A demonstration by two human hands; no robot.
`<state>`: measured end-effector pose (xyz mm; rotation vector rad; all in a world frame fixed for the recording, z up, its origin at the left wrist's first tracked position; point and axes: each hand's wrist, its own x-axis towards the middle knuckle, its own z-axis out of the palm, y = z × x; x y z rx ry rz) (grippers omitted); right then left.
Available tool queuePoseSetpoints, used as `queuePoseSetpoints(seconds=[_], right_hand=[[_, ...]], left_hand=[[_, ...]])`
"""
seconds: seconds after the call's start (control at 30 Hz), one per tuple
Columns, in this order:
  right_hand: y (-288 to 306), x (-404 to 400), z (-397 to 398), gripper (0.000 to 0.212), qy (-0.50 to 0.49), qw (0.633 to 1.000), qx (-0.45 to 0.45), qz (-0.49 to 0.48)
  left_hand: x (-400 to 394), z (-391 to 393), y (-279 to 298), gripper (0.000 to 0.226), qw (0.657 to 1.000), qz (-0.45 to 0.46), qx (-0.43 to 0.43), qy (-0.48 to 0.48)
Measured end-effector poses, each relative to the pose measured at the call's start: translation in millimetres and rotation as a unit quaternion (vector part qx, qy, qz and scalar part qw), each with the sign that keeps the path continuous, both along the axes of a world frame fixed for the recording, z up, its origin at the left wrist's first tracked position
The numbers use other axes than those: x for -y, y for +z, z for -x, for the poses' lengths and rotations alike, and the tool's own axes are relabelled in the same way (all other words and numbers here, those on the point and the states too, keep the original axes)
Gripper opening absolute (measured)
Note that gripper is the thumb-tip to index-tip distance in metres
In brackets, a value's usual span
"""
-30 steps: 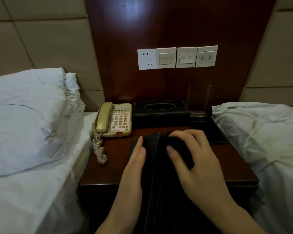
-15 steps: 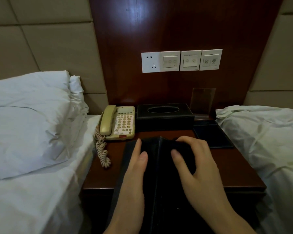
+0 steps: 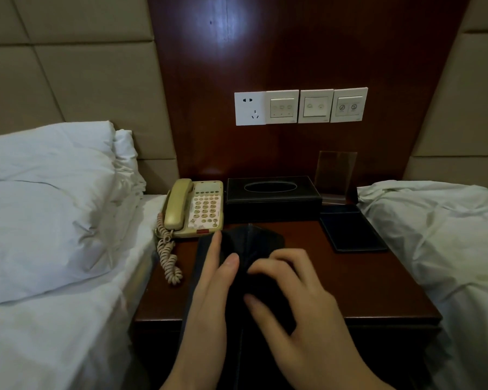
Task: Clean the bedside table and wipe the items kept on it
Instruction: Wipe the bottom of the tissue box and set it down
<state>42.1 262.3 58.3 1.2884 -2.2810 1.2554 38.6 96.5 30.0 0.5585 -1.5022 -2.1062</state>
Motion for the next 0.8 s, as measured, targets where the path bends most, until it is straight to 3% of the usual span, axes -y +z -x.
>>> queuePoseSetpoints(seconds=[0.03,0.13,0.2,0.3,0.4,0.5,0.57,0.73,0.8], right_hand=[[-0.2,0.2,-0.5,0.030,0.007,1.000,-0.010,-0.003],[2.4,-3.2,13.8,0.022,-0.046,0.997,0.046,0.051],[3.2,-5.2,22.7,0.018,-0.075,0.991,0.072,0.087],[1.8,-3.5,13.2,0.021,-0.048,0.997,0.045,0.035],[-1.6,0.2,0.5,0.028,0.008,1.000,0.008,-0.011],[-2.0,0.0,11.1,0.024,-0.044,0.993,0.087,0.060],[-2.2,-0.7,15.7,0.023,-0.073,0.983,0.140,0.091],[-2.2,3.7,-16.1,0.027,-0.007,1.000,0.024,-0.006],[-1.9,4.6,-13.7,0.027,-0.007,0.999,0.035,-0.014]], left_hand=[[1.3,2.1,-1.1,0.052,1.000,-0.016,-0.005,-0.002],[-2.4,-13.2,-2.3,0.044,0.997,0.010,-0.048,-0.053],[-11.4,-18.9,6.4,0.050,0.997,0.003,-0.061,-0.048],[-24.0,-29.6,16.5,0.050,0.999,-0.010,-0.049,-0.017],[-28.4,-46.4,22.4,0.048,0.994,-0.067,-0.081,-0.044],[-39.3,-60.6,34.1,0.070,0.988,-0.078,-0.100,-0.090],[-42.8,-62.7,36.7,0.068,0.992,-0.048,-0.090,-0.070],[-36.6,-59.3,36.1,0.061,1.000,-0.006,-0.022,-0.005],[-36.5,-58.0,34.7,0.061,1.000,-0.015,-0.024,-0.010]])
